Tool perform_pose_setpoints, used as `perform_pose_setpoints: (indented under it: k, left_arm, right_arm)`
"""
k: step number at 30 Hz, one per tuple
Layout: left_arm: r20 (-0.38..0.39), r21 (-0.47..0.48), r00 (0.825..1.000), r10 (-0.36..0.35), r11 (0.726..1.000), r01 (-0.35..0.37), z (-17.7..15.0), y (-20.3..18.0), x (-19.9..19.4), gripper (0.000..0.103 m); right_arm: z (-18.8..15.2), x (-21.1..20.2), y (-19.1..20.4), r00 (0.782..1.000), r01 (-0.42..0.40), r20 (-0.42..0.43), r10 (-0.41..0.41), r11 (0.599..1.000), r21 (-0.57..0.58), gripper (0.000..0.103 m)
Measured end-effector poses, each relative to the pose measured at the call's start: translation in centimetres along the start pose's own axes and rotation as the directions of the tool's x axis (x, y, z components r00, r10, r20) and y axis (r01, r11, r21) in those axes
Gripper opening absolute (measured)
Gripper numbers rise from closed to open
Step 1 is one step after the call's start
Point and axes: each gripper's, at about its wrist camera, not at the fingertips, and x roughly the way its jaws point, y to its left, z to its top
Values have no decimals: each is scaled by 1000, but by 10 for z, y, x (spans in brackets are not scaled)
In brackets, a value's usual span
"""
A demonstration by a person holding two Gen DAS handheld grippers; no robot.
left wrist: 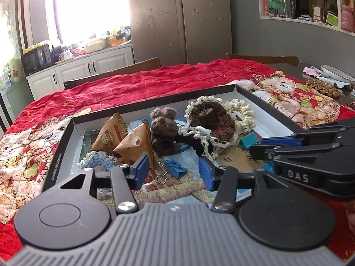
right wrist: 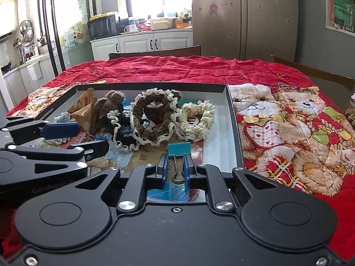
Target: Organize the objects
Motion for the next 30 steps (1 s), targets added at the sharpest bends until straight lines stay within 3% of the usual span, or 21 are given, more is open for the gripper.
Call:
perform_pose_setpoints:
  k: [6,9,19,30]
  left_arm:
    - [14,-9,1000,7,1000,-6,0,2,-10,67]
    - [18,-22,1000,19,1000,-19,-1,6,-15,71]
    - [49,-69,997,56,996,-53,-2,21,-40,86]
    - [70,-98,992,100,991,-93,-11,37,-80,94]
  right_arm:
    - [0,-4,-1,1000,-6,16,6,1000,15,20]
    - [1,-8,-3,1000,7,30,-8,1000,24,40]
    - [5,-31,-7,998,-29,65,24,997,72,40]
    - [7,-75,6,992,-64,108,58,996,58,51]
